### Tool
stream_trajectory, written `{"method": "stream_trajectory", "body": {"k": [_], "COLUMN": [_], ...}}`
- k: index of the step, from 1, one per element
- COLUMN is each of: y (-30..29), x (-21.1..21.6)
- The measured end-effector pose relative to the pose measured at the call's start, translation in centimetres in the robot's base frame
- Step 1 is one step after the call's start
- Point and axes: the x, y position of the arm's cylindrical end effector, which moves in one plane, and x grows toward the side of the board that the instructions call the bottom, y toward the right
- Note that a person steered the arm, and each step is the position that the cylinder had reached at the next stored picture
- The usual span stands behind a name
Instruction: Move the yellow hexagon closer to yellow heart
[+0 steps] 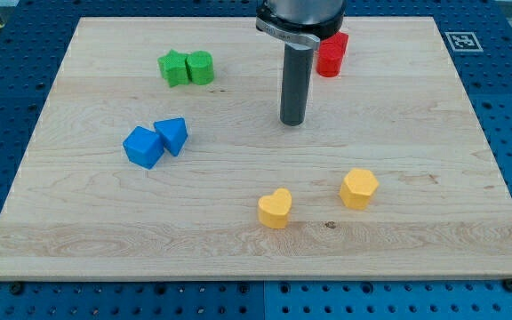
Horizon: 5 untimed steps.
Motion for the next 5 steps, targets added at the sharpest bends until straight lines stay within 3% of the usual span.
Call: {"method": "stream_trajectory", "body": {"k": [3,5], "y": [5.2,5.2], "x": [1.9,3.1]}}
